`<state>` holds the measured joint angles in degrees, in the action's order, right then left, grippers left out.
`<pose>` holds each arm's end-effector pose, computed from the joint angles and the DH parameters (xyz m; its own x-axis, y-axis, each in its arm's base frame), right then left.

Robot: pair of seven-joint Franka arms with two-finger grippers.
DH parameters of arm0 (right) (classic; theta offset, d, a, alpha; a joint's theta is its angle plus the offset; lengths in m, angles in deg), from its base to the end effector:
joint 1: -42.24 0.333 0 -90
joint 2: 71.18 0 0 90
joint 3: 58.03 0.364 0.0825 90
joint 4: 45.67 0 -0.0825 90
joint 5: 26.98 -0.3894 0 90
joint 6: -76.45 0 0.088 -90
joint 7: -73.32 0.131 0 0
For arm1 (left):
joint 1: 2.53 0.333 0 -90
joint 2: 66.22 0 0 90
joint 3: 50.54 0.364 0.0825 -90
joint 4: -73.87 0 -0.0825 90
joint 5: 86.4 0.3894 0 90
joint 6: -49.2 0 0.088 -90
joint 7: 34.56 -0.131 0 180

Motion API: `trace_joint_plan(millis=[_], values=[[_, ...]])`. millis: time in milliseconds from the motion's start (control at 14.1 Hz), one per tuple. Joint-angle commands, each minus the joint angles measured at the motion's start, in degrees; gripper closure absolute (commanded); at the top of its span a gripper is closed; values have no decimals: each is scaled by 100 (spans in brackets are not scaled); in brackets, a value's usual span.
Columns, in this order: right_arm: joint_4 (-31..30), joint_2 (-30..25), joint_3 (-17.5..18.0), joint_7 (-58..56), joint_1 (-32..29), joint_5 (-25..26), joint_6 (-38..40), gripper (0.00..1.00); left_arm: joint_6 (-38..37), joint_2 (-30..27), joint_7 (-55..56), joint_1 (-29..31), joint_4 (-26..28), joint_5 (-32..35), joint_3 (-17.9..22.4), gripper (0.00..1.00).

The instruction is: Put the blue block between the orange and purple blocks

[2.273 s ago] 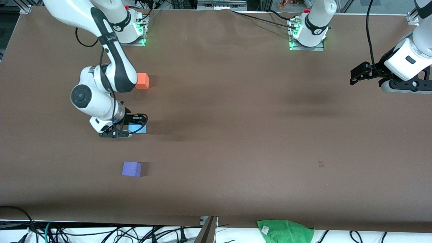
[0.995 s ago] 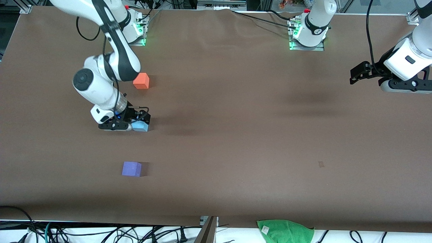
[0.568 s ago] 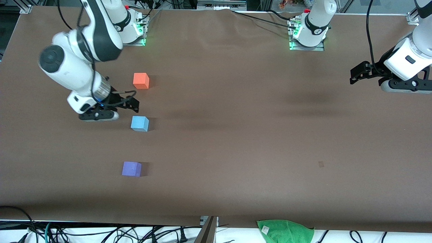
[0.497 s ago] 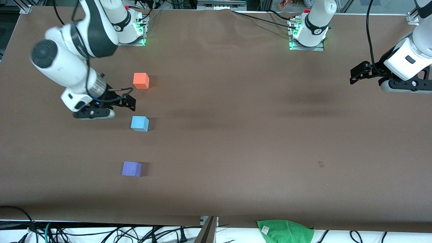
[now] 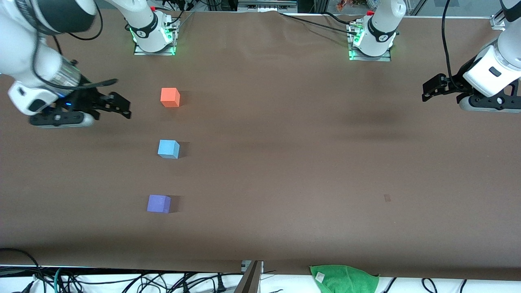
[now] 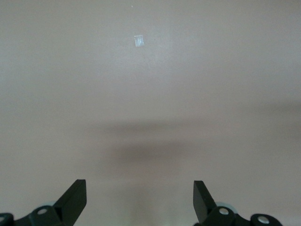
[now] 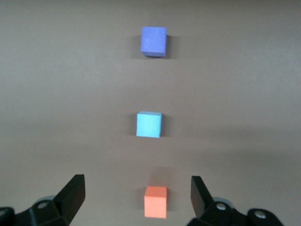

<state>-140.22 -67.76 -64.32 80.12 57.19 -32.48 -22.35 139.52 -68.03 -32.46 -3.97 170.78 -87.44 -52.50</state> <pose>0.5823 0.1018 0.5901 0.9998 0.0185 0.0037 0.0188 -0.9958 -0.0895 0.5418 -0.0349 0.6091 0.9962 -0.0223 -0.0839 -0.0212 -0.9997 0.0139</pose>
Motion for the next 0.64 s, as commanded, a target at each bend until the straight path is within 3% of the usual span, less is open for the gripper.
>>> trace_joint_plan(millis=[0,568], values=[[227,71,330,-433,-483,67,343,1,-138,76,54,3,-190,113,-24,0],[367,106,295,-434,-484,102,405,1,-138,76,54,3,-190,113,-24,0]])
